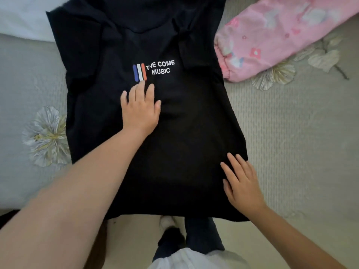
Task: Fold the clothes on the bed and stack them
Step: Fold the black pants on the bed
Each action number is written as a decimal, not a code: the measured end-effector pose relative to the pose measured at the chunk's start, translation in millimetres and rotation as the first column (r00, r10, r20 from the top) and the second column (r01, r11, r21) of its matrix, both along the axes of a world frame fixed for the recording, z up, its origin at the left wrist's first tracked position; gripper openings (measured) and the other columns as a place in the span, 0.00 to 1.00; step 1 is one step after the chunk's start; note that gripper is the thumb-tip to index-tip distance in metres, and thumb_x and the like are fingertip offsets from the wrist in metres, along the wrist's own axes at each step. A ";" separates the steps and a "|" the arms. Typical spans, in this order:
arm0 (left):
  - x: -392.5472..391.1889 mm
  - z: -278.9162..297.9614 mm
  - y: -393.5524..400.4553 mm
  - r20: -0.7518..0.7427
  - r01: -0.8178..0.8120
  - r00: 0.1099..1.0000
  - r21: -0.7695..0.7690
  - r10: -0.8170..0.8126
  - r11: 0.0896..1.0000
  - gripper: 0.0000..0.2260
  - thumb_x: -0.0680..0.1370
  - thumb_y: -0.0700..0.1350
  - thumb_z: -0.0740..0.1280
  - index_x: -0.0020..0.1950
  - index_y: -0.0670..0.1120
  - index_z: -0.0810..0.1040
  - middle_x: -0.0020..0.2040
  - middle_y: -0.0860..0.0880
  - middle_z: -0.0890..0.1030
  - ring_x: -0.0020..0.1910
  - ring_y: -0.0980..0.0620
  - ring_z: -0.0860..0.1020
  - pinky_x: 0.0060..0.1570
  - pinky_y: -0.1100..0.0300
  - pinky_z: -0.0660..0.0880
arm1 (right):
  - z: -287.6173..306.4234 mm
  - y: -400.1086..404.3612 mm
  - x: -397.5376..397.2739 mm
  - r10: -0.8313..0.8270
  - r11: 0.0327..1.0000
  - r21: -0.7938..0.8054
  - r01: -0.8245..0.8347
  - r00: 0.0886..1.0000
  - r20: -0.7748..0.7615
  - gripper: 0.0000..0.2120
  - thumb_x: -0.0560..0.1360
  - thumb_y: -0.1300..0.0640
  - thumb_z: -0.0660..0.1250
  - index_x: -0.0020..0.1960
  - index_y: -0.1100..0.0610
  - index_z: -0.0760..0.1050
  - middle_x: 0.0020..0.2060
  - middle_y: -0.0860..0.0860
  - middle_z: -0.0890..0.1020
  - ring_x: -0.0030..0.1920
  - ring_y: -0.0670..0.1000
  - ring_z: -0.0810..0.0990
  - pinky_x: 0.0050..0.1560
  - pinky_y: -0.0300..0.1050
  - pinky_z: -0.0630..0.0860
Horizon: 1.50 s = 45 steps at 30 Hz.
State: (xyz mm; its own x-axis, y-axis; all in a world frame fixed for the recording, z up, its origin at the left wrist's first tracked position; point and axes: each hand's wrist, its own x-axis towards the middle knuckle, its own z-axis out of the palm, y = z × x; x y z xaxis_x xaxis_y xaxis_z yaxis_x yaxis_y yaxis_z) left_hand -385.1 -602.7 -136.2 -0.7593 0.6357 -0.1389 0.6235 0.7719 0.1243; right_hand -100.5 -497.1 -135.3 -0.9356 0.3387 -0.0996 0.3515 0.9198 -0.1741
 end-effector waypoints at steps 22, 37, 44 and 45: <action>253.5 -19.7 -119.9 0.060 0.118 0.992 -0.096 -0.113 0.988 0.43 0.55 0.57 0.79 0.60 0.31 0.74 0.60 0.33 0.75 0.59 0.33 0.74 0.50 0.29 0.64 | 9.7 -13.2 72.7 0.433 0.899 0.076 -0.432 0.901 -0.002 0.20 0.66 0.71 0.58 0.57 0.73 0.74 0.56 0.67 0.77 0.55 0.69 0.76 0.51 0.69 0.69; 213.2 -16.8 -144.5 0.143 -0.566 0.822 0.300 0.551 0.768 0.22 0.68 0.28 0.66 0.62 0.33 0.73 0.64 0.33 0.71 0.66 0.32 0.66 0.64 0.38 0.58 | 59.2 2.0 49.9 0.461 0.880 0.121 -0.460 0.887 0.020 0.28 0.50 0.83 0.70 0.50 0.75 0.76 0.50 0.69 0.79 0.48 0.68 0.80 0.59 0.51 0.71; 178.3 4.8 -231.1 0.204 -0.382 0.913 0.124 0.353 0.916 0.27 0.66 0.20 0.58 0.65 0.29 0.66 0.66 0.30 0.67 0.68 0.32 0.63 0.69 0.44 0.52 | 26.8 -21.7 70.6 0.468 0.837 0.129 -0.532 0.818 0.334 0.26 0.65 0.76 0.53 0.62 0.72 0.69 0.63 0.67 0.71 0.63 0.65 0.72 0.69 0.36 0.35; 182.6 8.6 -236.8 0.220 -0.328 0.928 0.100 0.301 0.939 0.26 0.66 0.20 0.58 0.64 0.28 0.67 0.64 0.29 0.68 0.67 0.31 0.64 0.69 0.43 0.54 | 24.2 -24.5 77.0 0.434 0.864 0.073 -0.498 0.810 0.394 0.29 0.69 0.75 0.52 0.70 0.69 0.58 0.71 0.65 0.58 0.71 0.63 0.59 0.64 0.36 0.25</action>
State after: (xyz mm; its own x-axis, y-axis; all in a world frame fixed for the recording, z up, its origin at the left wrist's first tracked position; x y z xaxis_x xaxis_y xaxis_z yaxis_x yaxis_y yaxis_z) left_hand -202.4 -839.5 -127.7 -0.8889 0.3915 -0.2379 0.3033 0.8921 0.3349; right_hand -23.5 -521.6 -111.1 -0.8960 -0.0880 -0.4353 -0.1199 0.9917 0.0462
